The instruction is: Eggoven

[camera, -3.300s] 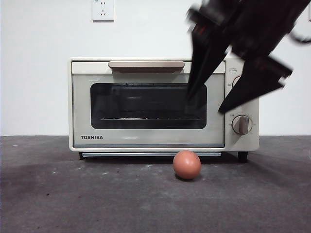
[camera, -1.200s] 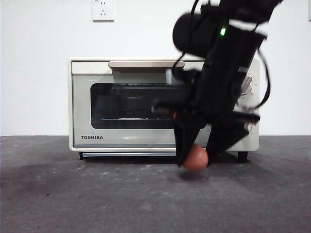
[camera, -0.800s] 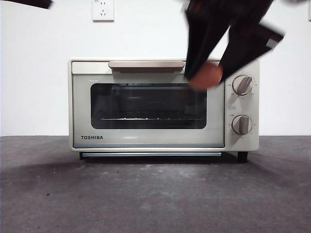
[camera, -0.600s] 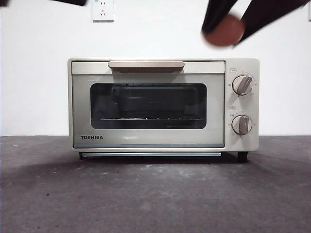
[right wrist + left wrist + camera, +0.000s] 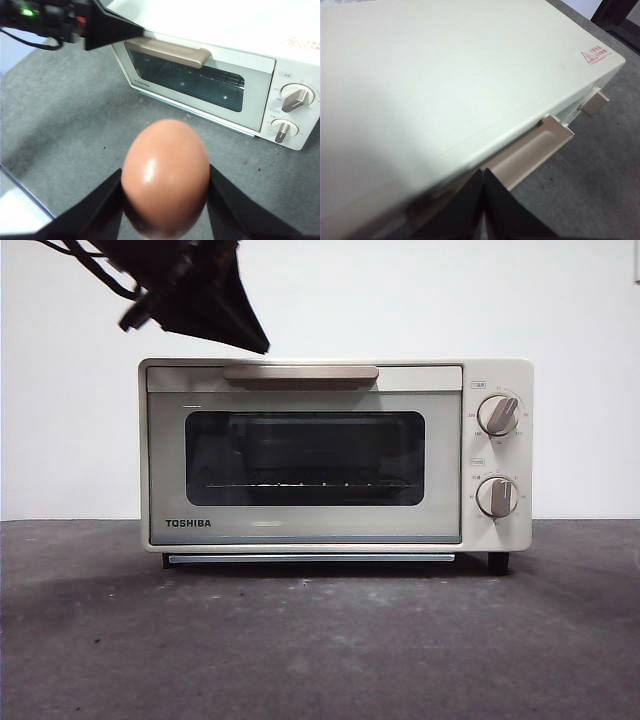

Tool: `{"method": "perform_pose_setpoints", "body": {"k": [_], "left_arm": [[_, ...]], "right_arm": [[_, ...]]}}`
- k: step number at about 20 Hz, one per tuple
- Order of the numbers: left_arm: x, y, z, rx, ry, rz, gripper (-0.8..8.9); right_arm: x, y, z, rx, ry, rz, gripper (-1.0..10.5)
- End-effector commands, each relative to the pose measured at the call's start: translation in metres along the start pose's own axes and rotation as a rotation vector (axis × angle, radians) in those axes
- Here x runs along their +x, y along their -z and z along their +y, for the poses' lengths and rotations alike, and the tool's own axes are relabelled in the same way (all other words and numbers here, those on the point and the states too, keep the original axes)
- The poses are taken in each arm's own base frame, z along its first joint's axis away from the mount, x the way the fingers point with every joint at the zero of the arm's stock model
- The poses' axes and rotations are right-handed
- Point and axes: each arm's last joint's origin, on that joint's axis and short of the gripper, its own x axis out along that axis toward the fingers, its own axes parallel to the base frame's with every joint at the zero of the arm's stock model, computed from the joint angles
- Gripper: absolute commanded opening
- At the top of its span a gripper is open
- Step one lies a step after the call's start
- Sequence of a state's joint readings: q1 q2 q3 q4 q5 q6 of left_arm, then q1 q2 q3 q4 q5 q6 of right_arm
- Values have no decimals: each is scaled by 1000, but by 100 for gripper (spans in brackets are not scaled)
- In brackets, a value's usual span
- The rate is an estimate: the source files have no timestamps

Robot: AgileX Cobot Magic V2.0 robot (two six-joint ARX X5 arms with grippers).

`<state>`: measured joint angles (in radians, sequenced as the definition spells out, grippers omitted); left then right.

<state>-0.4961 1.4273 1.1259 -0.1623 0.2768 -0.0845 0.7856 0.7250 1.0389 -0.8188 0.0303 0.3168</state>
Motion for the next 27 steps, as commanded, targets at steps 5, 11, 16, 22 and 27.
{"method": "perform_pose_setpoints", "body": {"k": [5,11,16,22,27], "left_arm": [[17,-1,-4,37,-1,9,7],[28,10,-3,38,-5,82,7],[30,18,-14,49,22,150,7],[33,29,-37,69,77,245,7],[31,43,-55,75,113,370,7]], "right_arm": [[-8,-2,2,-15,-14,-27,3],[-8,-2,2,-15,-14,-28,3],[-8,-3,2,-19,-14,-28,3],[-8,-3,2,-23,-15,-30,3],[-8,-3,2,-23,-14,-31,3]]}}
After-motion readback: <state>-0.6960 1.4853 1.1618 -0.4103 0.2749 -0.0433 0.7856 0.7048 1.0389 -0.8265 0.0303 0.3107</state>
